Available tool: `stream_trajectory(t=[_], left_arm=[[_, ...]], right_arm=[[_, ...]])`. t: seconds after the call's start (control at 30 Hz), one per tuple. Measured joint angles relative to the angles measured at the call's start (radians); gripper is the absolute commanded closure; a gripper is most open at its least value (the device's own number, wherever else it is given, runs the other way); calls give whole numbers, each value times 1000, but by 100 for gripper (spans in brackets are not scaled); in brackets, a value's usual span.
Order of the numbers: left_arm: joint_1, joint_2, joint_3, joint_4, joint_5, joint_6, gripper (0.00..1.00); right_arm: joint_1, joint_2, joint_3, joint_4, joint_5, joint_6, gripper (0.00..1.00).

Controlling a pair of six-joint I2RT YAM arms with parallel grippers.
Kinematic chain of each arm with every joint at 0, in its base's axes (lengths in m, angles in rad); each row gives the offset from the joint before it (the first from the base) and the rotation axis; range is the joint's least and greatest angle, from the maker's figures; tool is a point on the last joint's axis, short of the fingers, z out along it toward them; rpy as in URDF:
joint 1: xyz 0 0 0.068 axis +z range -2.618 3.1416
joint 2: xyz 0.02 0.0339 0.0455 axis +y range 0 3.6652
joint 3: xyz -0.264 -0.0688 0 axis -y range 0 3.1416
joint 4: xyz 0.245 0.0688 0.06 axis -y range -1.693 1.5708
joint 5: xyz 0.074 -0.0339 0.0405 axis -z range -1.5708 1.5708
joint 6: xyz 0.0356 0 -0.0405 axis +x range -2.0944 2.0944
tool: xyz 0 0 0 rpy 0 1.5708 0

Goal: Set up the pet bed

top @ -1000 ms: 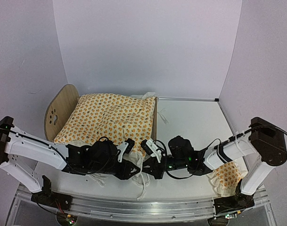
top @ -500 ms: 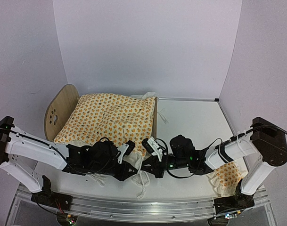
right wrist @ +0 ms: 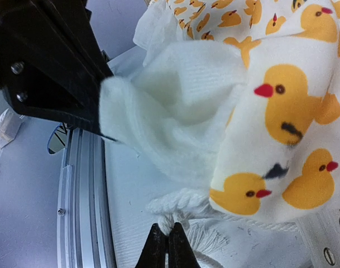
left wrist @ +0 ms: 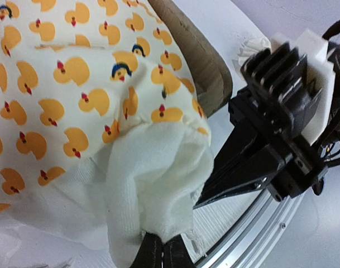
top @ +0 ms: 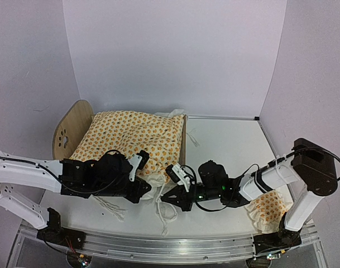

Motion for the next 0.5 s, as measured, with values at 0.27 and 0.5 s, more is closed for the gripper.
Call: stream_trajectory(t=[0.27, 0.5], left_arm=[[0, 166, 174, -77, -203, 11, 100], [0, 308, 251, -133, -329, 25, 100]], right_arm=[[2, 10, 18, 4, 82, 7, 100], [3, 36, 62, 8, 220, 21, 100]])
